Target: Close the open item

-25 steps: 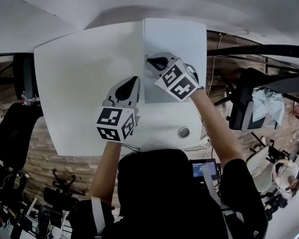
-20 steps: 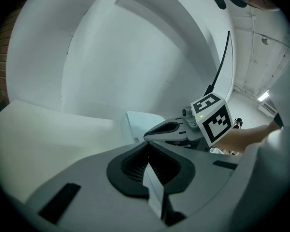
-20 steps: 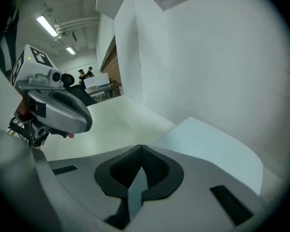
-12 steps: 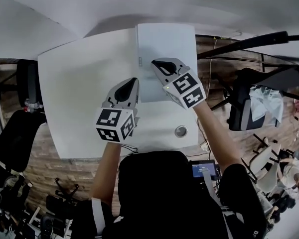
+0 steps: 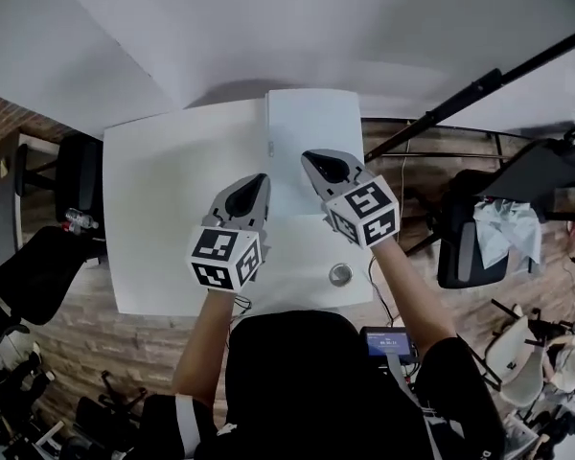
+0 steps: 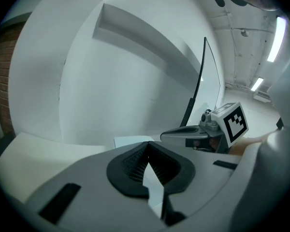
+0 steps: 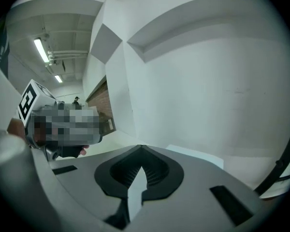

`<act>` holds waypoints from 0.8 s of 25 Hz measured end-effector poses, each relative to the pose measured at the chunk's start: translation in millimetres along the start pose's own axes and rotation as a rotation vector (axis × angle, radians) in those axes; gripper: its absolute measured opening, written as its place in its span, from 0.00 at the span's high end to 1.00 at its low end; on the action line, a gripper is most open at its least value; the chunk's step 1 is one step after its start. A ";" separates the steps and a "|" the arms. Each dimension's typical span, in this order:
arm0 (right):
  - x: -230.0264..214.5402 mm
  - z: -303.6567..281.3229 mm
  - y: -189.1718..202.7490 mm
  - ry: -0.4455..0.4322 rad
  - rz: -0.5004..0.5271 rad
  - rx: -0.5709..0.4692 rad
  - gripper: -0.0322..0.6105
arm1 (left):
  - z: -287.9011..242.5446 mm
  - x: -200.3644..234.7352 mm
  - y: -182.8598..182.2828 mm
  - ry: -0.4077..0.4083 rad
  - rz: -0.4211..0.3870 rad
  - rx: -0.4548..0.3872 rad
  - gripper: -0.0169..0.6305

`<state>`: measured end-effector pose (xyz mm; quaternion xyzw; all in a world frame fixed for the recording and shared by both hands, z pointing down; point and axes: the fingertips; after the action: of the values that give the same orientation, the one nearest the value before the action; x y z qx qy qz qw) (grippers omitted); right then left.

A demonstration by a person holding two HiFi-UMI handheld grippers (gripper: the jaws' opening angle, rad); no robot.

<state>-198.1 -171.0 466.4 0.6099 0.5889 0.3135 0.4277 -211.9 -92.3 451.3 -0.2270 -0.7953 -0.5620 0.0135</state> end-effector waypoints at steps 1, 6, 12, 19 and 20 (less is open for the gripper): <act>2.0 6.1 -7.6 0.007 0.003 -0.019 0.89 | 5.0 -3.3 -6.0 -0.003 -0.010 -0.015 0.95; 10.9 34.2 -39.0 0.041 0.018 -0.096 0.89 | 29.9 -21.0 -33.5 -0.017 -0.053 -0.093 0.95; 33.7 65.2 -69.0 0.050 0.048 -0.181 0.89 | 60.8 -39.5 -55.1 -0.025 -0.101 -0.162 0.95; 53.7 87.6 -109.5 0.054 0.069 -0.267 0.89 | 85.0 -52.9 -88.5 -0.024 -0.159 -0.233 0.95; 57.3 90.6 -114.7 0.052 0.067 -0.279 0.89 | 88.3 -54.3 -92.4 -0.026 -0.166 -0.239 0.95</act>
<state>-163.2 -135.1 317.6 0.5555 0.5299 0.4221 0.4822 -177.3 -56.1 321.8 -0.1678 -0.7387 -0.6490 -0.0705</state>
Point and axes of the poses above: the fingertips, and each gripper's own axes: z backward along the fingers, x to its left, y out of its underside, and after that the axes turned 1 degree about -y, right-handed
